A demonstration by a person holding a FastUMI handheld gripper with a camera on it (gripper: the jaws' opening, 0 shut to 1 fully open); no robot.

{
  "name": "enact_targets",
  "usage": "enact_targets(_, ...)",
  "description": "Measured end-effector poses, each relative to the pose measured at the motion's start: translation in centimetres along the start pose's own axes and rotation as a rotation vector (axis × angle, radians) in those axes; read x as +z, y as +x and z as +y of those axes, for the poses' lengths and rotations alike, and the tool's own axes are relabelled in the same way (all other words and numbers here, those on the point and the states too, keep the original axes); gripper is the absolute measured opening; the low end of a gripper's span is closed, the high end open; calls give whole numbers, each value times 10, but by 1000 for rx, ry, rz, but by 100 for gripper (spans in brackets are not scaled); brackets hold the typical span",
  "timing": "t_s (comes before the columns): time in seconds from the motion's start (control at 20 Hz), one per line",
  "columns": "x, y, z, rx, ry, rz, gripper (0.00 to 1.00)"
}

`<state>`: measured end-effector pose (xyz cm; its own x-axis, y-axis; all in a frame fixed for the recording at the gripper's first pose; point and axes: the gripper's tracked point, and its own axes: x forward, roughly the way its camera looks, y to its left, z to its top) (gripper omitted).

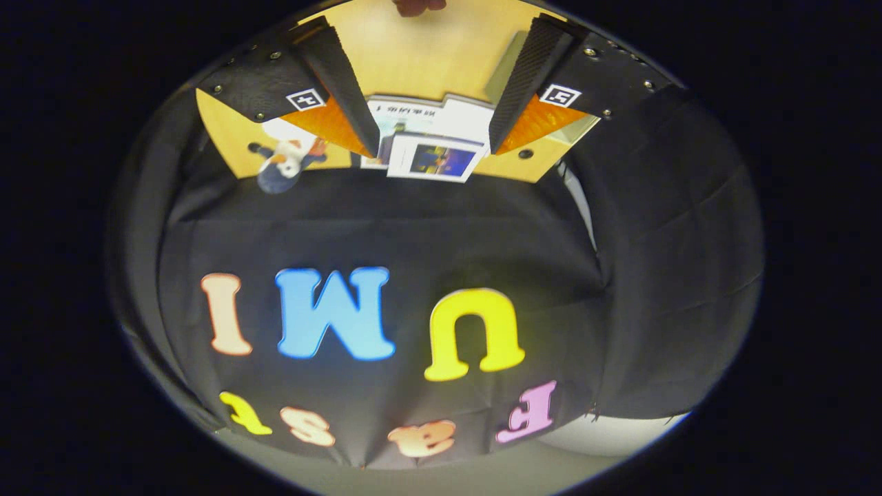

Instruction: Open the storage box then place both shoes into the box .Put the left shoe in first, then the right shoe, with the right side of both shoes facing outward in a uniform manner.

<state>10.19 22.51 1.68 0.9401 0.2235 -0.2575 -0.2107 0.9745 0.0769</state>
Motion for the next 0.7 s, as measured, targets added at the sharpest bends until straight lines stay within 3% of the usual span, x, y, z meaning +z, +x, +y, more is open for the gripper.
enact_targets(0.4, 41, -54, -76, -55, 39, -227, 97)
enact_targets(0.7, 43, -66, -124, -91, 15, -283, 97)
